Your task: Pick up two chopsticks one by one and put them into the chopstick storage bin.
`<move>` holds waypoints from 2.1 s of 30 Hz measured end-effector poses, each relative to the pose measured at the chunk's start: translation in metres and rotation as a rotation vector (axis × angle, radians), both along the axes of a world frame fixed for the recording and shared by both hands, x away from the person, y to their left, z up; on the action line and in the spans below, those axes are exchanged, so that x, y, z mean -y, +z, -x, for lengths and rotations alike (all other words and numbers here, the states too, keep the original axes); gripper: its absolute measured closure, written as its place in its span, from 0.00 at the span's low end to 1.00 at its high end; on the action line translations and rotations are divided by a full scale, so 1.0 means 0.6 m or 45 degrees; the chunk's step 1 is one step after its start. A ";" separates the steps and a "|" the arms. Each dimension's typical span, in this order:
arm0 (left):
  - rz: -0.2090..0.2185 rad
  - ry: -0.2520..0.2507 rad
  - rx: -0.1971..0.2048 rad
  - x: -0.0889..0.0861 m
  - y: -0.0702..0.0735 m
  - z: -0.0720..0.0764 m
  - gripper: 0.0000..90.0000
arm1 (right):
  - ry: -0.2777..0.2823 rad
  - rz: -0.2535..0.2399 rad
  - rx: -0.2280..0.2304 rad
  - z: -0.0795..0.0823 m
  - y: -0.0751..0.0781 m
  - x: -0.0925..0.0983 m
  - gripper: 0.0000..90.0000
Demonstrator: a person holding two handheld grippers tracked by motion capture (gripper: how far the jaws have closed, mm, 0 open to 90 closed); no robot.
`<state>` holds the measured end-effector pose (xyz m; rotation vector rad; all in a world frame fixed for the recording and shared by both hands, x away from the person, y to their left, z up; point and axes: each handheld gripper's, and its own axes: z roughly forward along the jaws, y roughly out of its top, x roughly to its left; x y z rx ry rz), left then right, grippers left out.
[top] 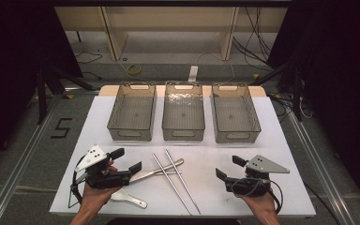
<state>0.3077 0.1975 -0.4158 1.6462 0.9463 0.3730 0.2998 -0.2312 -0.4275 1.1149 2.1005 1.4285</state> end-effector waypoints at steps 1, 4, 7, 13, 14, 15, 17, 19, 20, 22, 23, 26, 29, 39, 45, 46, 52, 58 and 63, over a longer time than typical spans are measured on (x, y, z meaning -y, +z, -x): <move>-0.001 -0.001 -0.001 0.000 0.000 0.000 0.13 | 0.001 0.006 -0.004 0.000 0.001 0.000 0.24; -0.003 -0.002 -0.003 -0.001 0.000 0.000 0.13 | 0.001 0.008 -0.009 -0.002 0.002 -0.001 0.25; -0.002 0.001 -0.001 -0.001 0.000 0.000 0.13 | 0.009 0.023 -0.031 -0.006 0.006 -0.005 0.25; -0.005 0.004 0.000 -0.002 0.001 -0.001 0.13 | 0.042 0.140 -0.087 -0.017 0.017 -0.026 0.25; -0.008 0.003 0.002 -0.002 0.001 -0.001 0.13 | 0.052 0.193 -0.117 -0.023 0.021 -0.036 0.25; -0.007 0.003 0.002 -0.002 0.001 -0.001 0.13 | 0.058 0.222 -0.135 -0.026 0.023 -0.041 0.25; -0.007 0.003 0.002 -0.002 0.001 -0.001 0.13 | 0.062 0.241 -0.147 -0.029 0.025 -0.047 0.26; -0.012 0.002 0.007 -0.001 0.001 -0.001 0.13 | 0.086 0.280 -0.181 -0.036 0.029 -0.060 0.27; -0.013 0.002 0.008 -0.001 0.002 -0.001 0.13 | 0.150 0.318 -0.241 -0.043 0.033 -0.075 0.30; -0.018 0.001 0.011 -0.002 0.002 -0.001 0.13 | 0.168 0.334 -0.265 -0.047 0.034 -0.083 0.32; -0.017 0.002 0.010 -0.001 0.002 -0.001 0.13 | 0.175 0.347 -0.272 -0.049 0.035 -0.090 0.34; -0.018 0.002 0.016 -0.002 0.003 0.000 0.13 | 0.218 0.394 -0.338 -0.056 0.033 -0.112 0.36; -0.020 0.001 0.020 -0.001 0.003 0.000 0.13 | 0.262 0.469 -0.402 -0.062 0.023 -0.133 0.42; -0.022 -0.002 0.023 -0.002 0.004 0.000 0.13 | 0.372 0.641 -0.561 -0.082 -0.017 -0.200 0.56; -0.024 -0.001 0.025 -0.002 0.004 0.000 0.13 | 0.434 0.738 -0.619 -0.090 -0.032 -0.230 0.64; -0.025 -0.001 0.025 -0.001 0.004 0.000 0.13 | 0.447 0.751 -0.622 -0.091 -0.034 -0.233 0.65; -0.027 -0.001 0.028 -0.001 0.005 0.000 0.13 | 0.467 0.800 -0.641 -0.094 -0.040 -0.247 0.72; -0.028 -0.001 0.030 -0.001 0.005 0.000 0.13 | 0.465 0.835 -0.652 -0.099 -0.046 -0.254 0.75; -0.028 -0.001 0.033 -0.001 0.005 0.000 0.13 | 0.470 0.865 -0.647 -0.102 -0.052 -0.258 0.79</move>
